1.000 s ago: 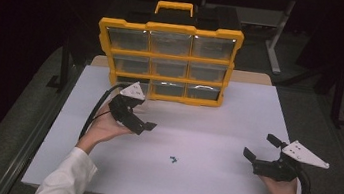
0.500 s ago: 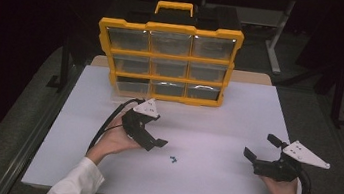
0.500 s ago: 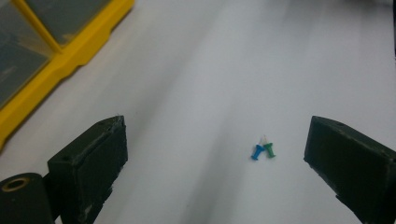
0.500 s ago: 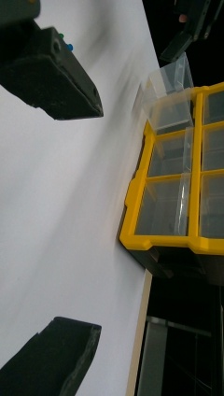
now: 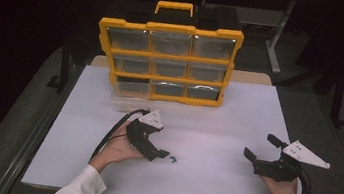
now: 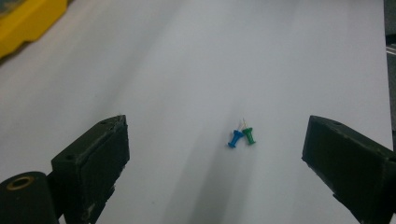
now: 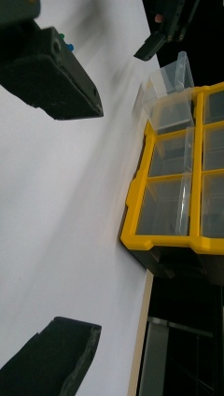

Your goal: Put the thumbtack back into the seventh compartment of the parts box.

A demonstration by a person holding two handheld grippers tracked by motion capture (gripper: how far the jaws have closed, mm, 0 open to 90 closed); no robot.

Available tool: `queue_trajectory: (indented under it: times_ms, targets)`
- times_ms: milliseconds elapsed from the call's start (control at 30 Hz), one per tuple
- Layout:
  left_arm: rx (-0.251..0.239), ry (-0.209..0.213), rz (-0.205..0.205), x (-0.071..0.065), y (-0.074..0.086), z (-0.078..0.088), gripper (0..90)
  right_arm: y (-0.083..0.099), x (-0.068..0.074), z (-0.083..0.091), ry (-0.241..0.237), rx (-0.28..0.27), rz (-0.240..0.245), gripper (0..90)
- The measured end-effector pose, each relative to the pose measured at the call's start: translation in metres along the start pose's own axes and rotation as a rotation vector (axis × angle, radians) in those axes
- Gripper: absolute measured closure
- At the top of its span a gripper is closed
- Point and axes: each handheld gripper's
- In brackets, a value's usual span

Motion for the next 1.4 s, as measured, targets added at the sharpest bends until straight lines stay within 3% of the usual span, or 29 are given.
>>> queue_trajectory:
  times_ms: [100, 167, 400, 667, 900, 1067, 1400]
  targets:
    - [0.017, 0.012, 0.003, -0.001, 0.002, -0.005, 7.8, 0.000, 0.000, 0.000, -0.001, 0.001, 0.000, 0.0]
    - [0.020, 0.029, -0.002, -0.001, 0.004, -0.007, 13.8, 0.000, 0.000, 0.000, -0.001, 0.001, -0.001, 0.0]
    - [0.071, 0.048, -0.019, -0.005, 0.011, -0.019, 21.1, 0.000, 0.000, -0.001, -0.004, 0.005, 0.004, 0.0]
    - [0.057, 0.091, -0.030, -0.005, 0.010, -0.023, 37.9, 0.000, 0.000, -0.001, -0.006, 0.007, 0.006, 0.0]
    - [0.061, 0.097, -0.037, -0.005, 0.010, -0.030, 44.8, 0.000, 0.001, -0.002, -0.008, 0.012, 0.007, 0.0]
    - [0.092, 0.070, -0.066, -0.006, 0.009, -0.037, 47.6, 0.000, 0.001, -0.002, -0.010, 0.014, 0.004, 0.0]
    - [0.084, 0.102, -0.059, -0.001, 0.010, -0.041, 64.2, 0.000, 0.002, -0.003, -0.021, 0.024, 0.005, 0.0]
Point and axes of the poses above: each handheld gripper's, and its own axes: z roughly backward along the jaws, y roughly out of its underside, x roughly to its left, and after that the axes turned 9 degrees about z, right-handed
